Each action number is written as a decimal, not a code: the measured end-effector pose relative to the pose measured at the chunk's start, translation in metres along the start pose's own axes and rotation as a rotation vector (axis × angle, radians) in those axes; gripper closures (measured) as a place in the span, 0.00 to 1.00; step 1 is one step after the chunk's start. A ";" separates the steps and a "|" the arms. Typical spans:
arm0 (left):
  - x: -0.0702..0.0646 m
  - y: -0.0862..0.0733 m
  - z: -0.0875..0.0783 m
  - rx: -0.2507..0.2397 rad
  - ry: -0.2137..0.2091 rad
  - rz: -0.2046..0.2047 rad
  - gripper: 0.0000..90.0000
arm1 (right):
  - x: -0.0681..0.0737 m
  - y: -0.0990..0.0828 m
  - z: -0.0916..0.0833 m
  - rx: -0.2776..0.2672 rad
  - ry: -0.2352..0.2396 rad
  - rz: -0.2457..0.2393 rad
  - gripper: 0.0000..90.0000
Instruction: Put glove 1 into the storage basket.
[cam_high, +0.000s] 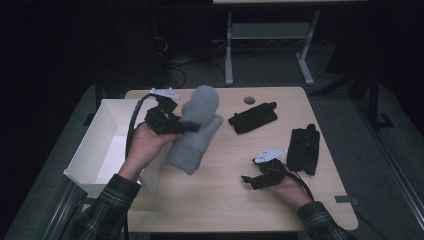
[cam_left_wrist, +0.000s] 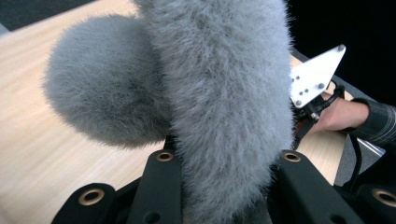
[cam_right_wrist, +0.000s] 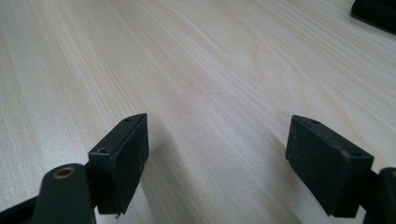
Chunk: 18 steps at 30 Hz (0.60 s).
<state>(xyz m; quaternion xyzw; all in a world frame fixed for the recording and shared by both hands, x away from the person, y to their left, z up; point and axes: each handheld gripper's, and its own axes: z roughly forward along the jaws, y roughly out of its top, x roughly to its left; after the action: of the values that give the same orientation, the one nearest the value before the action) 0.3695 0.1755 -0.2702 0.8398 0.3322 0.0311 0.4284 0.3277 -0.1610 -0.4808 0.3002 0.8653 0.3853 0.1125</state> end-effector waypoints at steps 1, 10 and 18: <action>0.002 0.001 -0.005 -0.005 0.004 -0.001 0.80 | 0.000 0.000 0.000 0.000 0.000 0.000 0.24; 0.020 0.001 -0.050 -0.044 0.051 -0.026 0.80 | 0.000 0.000 0.000 0.001 -0.001 0.002 0.24; 0.037 -0.009 -0.088 -0.068 0.103 -0.063 0.80 | 0.001 0.000 0.000 0.001 -0.003 0.004 0.23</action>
<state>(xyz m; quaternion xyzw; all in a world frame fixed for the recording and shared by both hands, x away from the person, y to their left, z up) 0.3642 0.2628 -0.2298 0.8113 0.3786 0.0721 0.4397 0.3277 -0.1602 -0.4808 0.3026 0.8648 0.3845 0.1130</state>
